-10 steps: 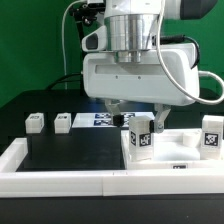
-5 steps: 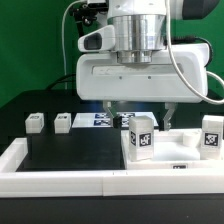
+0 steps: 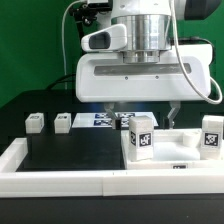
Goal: Assemble square table
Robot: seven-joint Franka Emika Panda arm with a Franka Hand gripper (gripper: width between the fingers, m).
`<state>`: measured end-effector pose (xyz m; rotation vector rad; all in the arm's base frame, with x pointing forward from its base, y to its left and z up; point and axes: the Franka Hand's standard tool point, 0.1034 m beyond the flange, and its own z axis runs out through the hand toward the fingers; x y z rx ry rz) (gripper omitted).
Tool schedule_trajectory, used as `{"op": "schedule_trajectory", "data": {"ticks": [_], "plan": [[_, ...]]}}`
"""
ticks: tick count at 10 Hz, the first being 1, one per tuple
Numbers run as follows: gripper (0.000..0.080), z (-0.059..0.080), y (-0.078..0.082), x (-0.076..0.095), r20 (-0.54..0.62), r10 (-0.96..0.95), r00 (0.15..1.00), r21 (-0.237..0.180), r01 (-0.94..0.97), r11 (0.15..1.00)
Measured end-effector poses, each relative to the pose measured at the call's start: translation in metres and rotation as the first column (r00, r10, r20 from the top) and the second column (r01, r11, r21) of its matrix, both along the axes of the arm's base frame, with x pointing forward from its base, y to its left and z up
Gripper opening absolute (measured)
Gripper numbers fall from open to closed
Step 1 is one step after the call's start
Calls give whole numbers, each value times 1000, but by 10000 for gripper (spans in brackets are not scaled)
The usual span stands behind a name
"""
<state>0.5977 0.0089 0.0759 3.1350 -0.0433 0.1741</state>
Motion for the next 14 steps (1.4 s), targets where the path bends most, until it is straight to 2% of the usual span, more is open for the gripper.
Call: {"op": "schedule_trajectory", "data": {"ticks": [3, 4, 5, 6, 7, 11, 14], "plan": [[649, 0, 0, 0, -8, 170, 985, -38, -170, 985], [520, 0, -1, 0, -8, 163, 987, -38, -163, 986], [520, 0, -1, 0, -8, 163, 987, -38, -163, 986], [379, 0, -1, 0, -8, 163, 987, -38, -163, 986], [291, 0, -1, 0, -7, 163, 987, -38, -163, 986], [291, 0, -1, 0, -7, 139, 990, -35, -140, 990], [291, -1, -4, -1, 33, -178, 984, 18, 177, 984]]}}
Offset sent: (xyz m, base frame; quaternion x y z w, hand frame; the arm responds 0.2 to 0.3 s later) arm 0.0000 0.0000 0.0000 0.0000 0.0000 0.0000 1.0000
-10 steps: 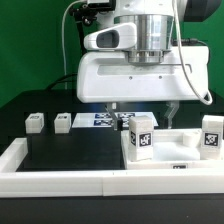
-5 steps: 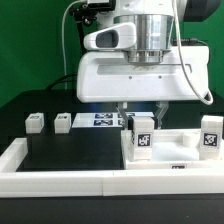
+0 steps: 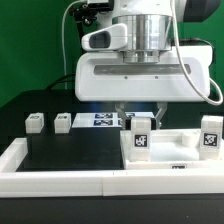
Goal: Assemble square table
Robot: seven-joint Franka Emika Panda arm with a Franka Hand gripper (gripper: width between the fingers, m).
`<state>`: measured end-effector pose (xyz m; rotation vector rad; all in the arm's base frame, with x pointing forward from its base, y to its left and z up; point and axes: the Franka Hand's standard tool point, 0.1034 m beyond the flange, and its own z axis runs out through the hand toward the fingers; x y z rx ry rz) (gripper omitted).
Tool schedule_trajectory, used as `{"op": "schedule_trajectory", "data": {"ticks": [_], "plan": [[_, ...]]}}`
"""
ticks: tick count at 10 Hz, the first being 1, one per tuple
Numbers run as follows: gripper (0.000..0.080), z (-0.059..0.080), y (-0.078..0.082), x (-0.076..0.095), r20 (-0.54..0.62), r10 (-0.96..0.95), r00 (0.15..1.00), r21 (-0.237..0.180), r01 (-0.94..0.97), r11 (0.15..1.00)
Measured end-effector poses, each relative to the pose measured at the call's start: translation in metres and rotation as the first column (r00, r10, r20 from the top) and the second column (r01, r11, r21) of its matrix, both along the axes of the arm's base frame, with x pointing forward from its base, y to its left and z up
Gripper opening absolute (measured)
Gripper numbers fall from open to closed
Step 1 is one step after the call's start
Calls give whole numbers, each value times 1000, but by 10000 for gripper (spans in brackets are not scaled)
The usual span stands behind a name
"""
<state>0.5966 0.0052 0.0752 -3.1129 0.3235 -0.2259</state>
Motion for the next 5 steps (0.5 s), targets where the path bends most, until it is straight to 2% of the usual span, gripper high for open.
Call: {"op": "schedule_trajectory", "data": {"ticks": [4, 5], "plan": [[292, 0, 4, 0, 32, -331, 943, 49, 330, 943], [292, 0, 4, 0, 30, -441, 897, 76, 438, 896]]}}
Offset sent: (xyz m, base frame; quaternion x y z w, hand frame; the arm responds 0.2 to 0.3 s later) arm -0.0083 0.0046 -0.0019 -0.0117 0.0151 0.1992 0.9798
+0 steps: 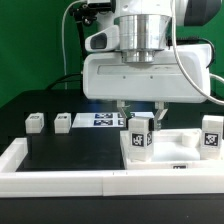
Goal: Assemble square table
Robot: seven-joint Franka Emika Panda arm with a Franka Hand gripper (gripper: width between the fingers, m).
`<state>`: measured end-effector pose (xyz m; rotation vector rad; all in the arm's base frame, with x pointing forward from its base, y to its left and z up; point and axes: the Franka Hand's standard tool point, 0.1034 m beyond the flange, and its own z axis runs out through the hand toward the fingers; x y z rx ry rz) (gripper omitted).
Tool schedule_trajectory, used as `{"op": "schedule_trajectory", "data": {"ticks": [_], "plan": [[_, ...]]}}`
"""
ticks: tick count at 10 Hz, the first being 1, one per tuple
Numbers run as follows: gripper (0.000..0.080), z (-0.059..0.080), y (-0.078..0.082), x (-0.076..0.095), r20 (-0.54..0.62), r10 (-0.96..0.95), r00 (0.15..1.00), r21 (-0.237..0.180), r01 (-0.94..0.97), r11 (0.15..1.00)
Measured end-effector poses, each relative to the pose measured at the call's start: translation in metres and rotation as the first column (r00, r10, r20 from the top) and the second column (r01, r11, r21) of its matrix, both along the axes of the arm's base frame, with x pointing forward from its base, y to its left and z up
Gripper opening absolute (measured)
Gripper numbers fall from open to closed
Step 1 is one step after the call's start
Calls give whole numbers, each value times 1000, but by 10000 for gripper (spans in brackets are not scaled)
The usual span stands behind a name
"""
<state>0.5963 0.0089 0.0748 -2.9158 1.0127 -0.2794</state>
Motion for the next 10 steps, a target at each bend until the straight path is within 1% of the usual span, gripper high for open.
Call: {"op": "schedule_trajectory", "data": {"ticks": [2, 4, 8, 9, 10], "plan": [[292, 0, -1, 0, 1, -179, 984, 36, 179, 983], [292, 0, 0, 0, -5, -360, 933, 70, 359, 931], [294, 1, 0, 0, -24, -539, 842, 103, 538, 837], [294, 1, 0, 0, -25, -556, 831, 106, 556, 825], [297, 1, 0, 0, -23, -544, 839, 104, 543, 833]]}}
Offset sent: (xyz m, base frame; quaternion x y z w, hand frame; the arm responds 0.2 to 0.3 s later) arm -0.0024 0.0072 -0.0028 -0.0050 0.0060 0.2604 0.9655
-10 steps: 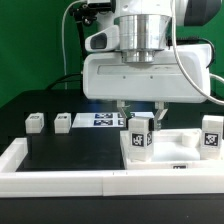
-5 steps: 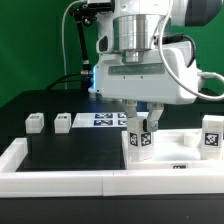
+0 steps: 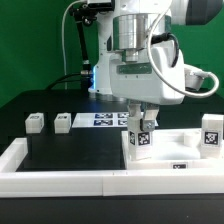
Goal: Assemble square table
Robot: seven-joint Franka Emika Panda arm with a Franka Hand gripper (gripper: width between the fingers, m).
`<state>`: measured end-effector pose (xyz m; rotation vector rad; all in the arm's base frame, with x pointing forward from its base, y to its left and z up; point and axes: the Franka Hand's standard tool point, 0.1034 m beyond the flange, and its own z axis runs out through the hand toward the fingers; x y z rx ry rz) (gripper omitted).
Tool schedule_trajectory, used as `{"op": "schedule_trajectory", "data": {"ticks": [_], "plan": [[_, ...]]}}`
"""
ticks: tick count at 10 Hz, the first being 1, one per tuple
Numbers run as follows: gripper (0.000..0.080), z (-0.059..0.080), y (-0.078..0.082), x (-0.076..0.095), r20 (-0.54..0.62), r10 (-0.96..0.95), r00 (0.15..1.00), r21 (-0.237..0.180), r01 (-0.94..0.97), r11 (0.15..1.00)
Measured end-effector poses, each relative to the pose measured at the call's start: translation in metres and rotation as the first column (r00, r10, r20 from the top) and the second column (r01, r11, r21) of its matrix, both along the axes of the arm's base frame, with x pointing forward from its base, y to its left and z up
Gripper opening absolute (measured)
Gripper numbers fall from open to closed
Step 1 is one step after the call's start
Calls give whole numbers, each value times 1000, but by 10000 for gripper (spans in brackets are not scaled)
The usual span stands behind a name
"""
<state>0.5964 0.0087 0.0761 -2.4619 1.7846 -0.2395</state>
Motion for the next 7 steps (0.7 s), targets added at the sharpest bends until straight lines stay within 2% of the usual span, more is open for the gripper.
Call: {"op": "schedule_trajectory", "data": {"ticks": [1, 2, 3, 4, 5, 7], "plan": [[297, 0, 0, 0, -1, 33, 999, -6, -33, 999], [513, 0, 1, 0, -1, 34, 999, -6, -34, 999], [606, -1, 0, -2, -12, 97, 995, -14, -97, 995], [606, -1, 0, -2, -19, 226, 974, -37, -227, 973], [640, -1, -2, -2, -28, 354, 935, -59, -355, 933], [647, -1, -4, -2, -48, 538, 841, -89, -540, 837]]}}
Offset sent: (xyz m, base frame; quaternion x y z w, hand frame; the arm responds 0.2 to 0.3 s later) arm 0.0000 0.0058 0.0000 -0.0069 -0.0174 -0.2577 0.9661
